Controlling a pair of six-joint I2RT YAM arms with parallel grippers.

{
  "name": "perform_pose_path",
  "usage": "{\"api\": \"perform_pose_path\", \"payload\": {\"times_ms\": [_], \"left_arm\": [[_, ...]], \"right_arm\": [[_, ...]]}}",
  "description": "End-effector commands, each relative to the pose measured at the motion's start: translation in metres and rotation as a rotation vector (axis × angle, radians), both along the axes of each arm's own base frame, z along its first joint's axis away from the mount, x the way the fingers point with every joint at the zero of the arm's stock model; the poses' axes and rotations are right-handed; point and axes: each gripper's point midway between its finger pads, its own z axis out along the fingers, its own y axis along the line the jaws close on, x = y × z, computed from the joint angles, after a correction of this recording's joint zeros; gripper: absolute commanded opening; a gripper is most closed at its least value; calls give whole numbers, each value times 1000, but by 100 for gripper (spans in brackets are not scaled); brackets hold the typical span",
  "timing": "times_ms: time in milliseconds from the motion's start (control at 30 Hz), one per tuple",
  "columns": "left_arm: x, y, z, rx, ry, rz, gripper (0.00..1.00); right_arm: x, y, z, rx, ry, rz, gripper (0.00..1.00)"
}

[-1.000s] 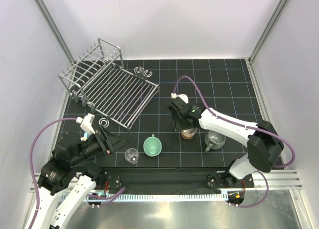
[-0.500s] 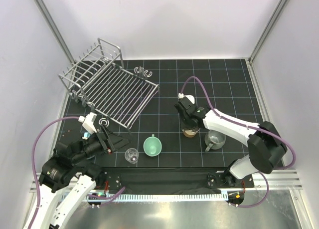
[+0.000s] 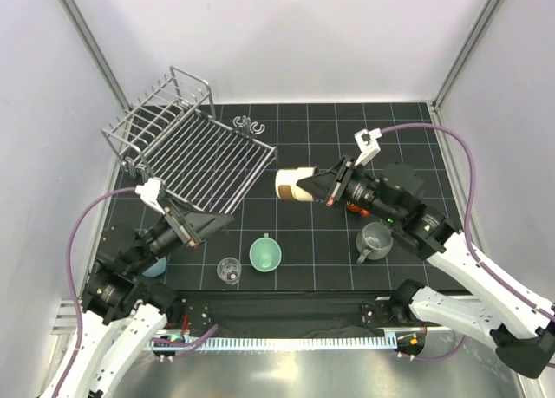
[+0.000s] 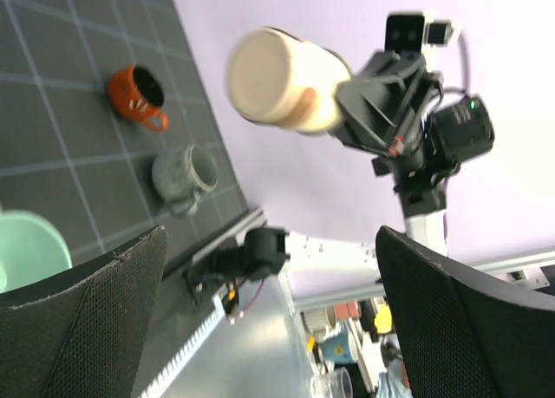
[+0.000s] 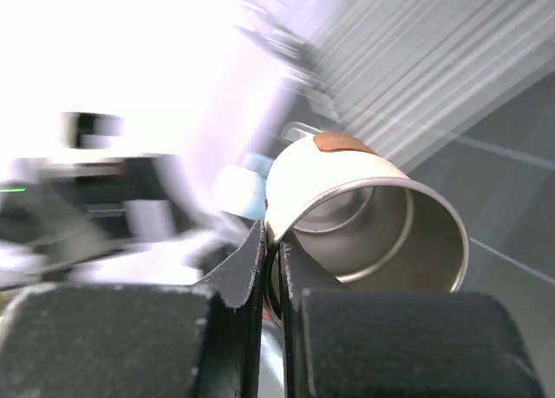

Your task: Load the cups into the dish rack

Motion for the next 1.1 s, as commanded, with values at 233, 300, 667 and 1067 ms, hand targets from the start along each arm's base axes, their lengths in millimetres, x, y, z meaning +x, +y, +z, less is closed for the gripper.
{"api": "perform_pose_path", "payload": {"times_ms": [233, 300, 667, 1067], "left_arm": [[20, 17, 89, -279, -521, 158, 100], [19, 13, 95, -286, -561, 133, 100], [27, -1, 100, -261, -588, 77, 100], [29, -1, 93, -266, -570, 79, 100]], "right_arm": [[-38, 20, 103, 673, 58, 249, 4], [-37, 24, 107, 716, 71, 271, 4], [-46, 51, 126, 853, 124, 362, 4], [-52, 76, 141, 903, 134, 408, 4]]}}
